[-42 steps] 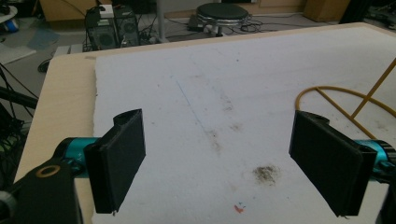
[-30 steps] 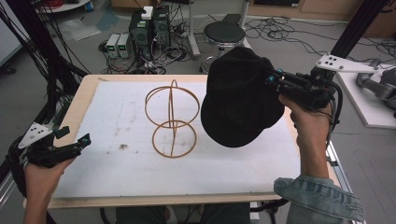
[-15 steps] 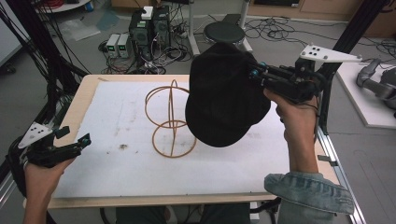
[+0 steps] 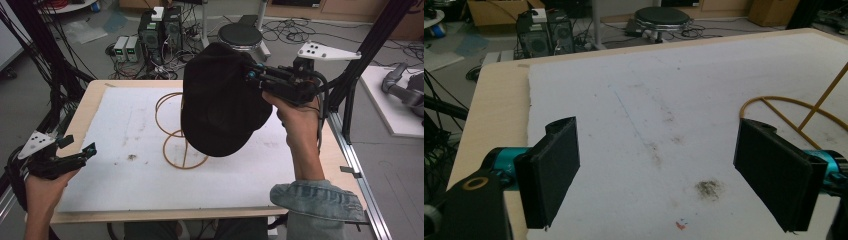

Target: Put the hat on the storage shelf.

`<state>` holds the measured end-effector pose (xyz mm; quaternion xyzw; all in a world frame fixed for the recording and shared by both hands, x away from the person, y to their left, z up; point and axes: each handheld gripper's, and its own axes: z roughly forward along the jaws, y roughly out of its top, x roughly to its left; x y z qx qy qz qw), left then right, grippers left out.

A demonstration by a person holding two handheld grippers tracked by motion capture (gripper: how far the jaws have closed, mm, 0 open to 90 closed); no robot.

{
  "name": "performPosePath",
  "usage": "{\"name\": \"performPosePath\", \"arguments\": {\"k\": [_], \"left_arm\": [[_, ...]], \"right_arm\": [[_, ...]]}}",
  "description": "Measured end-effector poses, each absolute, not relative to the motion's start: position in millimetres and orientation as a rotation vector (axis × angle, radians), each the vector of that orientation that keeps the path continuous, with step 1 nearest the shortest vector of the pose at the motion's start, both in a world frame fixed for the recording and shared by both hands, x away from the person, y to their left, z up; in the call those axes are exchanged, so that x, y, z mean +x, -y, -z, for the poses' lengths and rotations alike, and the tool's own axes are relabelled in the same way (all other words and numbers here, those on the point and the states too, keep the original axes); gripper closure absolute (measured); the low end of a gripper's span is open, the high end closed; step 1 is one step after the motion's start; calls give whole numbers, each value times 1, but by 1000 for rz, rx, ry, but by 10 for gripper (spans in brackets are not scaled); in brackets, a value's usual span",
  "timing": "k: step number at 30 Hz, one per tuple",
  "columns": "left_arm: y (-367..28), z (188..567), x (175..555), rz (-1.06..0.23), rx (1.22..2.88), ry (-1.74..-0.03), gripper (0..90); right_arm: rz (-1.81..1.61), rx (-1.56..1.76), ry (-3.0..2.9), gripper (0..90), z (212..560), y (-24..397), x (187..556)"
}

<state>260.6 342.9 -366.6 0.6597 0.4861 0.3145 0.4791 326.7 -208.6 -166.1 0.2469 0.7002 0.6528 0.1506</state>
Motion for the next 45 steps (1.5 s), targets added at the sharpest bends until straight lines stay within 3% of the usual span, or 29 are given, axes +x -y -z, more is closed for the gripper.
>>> {"name": "performPosePath", "arguments": {"k": [45], "left_arm": [[-343,365,260,-766,1617,-1177,189]], "right_arm": [[-1654,761,-2200,754,213,108,375]]}}
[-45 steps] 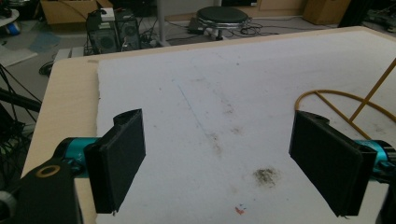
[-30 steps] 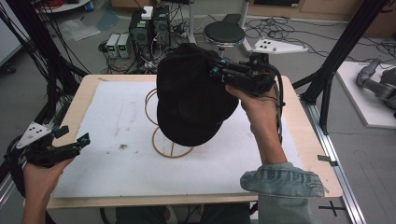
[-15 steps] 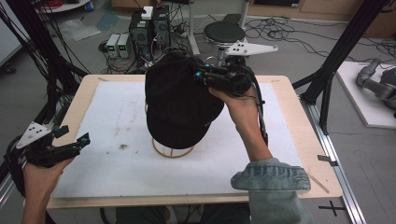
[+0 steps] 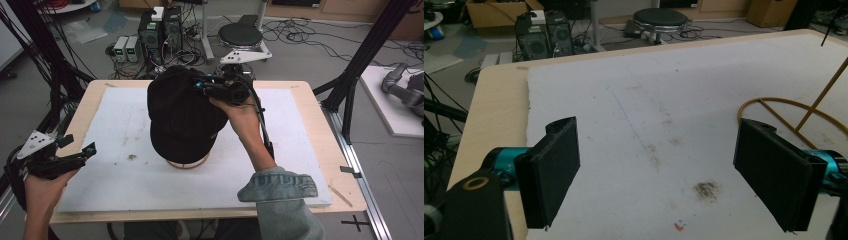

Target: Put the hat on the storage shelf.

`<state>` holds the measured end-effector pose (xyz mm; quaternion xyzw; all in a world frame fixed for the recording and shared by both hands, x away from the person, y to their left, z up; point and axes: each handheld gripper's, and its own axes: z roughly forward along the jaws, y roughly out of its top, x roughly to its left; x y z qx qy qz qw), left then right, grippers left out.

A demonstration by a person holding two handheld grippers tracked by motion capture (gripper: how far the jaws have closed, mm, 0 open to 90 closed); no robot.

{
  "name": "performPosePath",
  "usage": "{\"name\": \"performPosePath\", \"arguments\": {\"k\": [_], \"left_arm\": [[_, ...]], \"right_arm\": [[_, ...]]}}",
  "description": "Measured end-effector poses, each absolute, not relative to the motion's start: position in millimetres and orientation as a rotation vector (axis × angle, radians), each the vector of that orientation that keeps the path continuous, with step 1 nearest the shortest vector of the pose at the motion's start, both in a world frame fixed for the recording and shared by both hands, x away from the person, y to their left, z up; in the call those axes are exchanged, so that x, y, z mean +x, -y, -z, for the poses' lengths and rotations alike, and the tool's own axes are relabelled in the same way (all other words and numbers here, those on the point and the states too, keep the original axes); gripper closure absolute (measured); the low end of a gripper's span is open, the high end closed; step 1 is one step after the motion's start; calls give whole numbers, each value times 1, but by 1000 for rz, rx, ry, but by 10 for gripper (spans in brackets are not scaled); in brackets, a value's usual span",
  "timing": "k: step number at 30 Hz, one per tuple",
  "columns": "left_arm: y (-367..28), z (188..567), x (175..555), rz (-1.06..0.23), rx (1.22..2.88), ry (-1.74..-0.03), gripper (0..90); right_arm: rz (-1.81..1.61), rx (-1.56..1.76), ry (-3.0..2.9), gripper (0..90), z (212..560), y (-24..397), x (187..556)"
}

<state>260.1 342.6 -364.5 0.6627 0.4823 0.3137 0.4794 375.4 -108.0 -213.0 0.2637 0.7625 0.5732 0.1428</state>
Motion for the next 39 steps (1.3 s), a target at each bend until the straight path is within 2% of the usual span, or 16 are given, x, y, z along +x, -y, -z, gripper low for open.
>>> {"name": "performPosePath", "arguments": {"k": [15,21,29,35,39], "left_arm": [[-343,365,260,-765,1617,-1178,189],[-342,365,260,-763,1616,-1179,189],[-343,365,260,-761,1617,-1180,189],[-343,365,261,-762,1617,-1178,189],[-342,365,263,-760,1620,-1175,189]], "right_arm": [[-1582,775,-2227,702,225,92,382],[-1564,788,-2232,641,228,91,384],[-1580,801,-2209,573,231,95,385],[-1601,818,-2176,570,229,101,385],[-1607,854,-2134,530,229,115,383]]}}
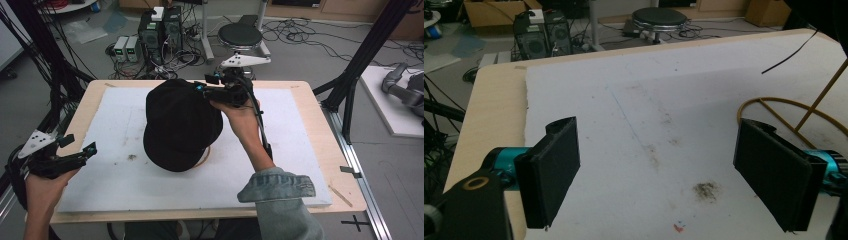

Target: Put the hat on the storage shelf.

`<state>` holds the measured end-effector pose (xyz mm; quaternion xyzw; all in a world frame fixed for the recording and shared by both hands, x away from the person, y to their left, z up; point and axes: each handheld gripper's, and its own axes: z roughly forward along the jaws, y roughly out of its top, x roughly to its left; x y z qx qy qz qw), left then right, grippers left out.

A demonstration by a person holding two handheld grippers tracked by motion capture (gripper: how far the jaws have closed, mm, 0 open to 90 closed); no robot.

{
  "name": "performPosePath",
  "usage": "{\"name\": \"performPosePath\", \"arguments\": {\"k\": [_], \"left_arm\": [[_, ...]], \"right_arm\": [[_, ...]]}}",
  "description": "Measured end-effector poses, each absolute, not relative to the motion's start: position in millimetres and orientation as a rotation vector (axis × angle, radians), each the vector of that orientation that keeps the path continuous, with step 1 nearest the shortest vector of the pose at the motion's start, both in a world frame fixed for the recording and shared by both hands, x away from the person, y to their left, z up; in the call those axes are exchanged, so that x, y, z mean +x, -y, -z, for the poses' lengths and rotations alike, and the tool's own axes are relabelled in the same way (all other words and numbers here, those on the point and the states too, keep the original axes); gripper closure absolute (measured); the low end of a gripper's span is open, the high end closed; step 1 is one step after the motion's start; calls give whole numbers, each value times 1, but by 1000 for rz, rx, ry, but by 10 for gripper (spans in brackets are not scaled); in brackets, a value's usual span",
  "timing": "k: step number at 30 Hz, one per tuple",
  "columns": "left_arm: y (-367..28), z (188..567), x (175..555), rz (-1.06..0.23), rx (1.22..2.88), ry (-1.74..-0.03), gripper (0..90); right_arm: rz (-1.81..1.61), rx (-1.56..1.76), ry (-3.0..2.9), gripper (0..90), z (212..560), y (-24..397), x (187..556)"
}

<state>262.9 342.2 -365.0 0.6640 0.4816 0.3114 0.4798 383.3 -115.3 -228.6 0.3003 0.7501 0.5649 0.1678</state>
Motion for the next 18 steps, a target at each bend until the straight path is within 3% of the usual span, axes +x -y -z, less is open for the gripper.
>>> {"name": "performPosePath", "arguments": {"k": [18], "left_arm": [[-312,365,297,-719,1657,-1113,189]], "right_arm": [[-1504,1071,-1969,402,253,221,362]]}}
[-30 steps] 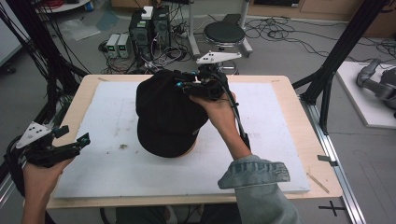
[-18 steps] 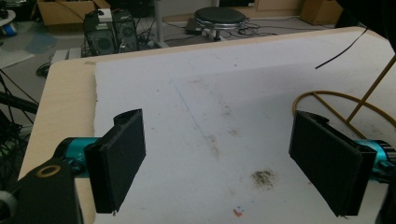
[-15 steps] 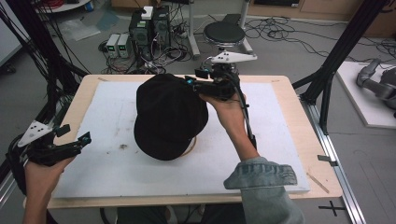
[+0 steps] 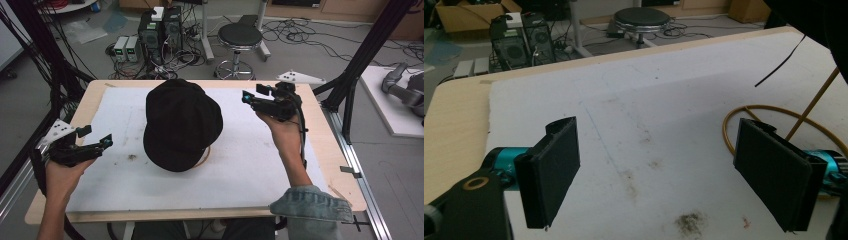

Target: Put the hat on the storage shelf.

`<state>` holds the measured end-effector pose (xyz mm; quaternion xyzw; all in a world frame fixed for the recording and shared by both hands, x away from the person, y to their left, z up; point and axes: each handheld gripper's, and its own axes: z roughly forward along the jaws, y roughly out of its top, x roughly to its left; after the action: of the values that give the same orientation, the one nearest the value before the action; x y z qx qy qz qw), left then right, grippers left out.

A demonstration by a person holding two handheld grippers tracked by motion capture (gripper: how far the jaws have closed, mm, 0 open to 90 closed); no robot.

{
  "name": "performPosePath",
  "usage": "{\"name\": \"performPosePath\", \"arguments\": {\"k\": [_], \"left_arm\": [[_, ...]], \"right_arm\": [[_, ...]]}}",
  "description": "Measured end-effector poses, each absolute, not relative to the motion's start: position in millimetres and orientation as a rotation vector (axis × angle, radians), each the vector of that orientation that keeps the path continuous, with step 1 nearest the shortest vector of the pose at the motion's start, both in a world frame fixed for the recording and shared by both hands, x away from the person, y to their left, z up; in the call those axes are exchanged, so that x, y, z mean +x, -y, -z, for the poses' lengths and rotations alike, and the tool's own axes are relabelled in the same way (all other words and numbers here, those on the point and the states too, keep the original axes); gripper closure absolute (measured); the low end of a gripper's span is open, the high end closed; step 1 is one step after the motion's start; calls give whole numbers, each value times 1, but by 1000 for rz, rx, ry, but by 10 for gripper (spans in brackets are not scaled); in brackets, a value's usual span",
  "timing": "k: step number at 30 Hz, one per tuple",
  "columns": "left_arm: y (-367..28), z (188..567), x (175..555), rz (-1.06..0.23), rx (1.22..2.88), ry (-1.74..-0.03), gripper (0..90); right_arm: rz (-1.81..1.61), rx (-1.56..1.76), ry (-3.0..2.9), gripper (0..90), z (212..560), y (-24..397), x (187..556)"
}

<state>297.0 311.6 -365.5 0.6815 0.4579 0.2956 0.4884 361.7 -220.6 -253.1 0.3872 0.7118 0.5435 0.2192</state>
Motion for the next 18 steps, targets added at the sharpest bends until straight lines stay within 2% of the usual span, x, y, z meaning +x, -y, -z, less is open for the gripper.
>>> {"name": "performPosePath", "arguments": {"k": [9,18], "left_arm": [[-303,368,302,-730,1664,-1092,186],[-305,369,299,-738,1658,-1103,181]], "right_arm": [[-1398,1128,-1894,266,277,259,335],[-1368,1176,-1836,214,299,280,315]]}}
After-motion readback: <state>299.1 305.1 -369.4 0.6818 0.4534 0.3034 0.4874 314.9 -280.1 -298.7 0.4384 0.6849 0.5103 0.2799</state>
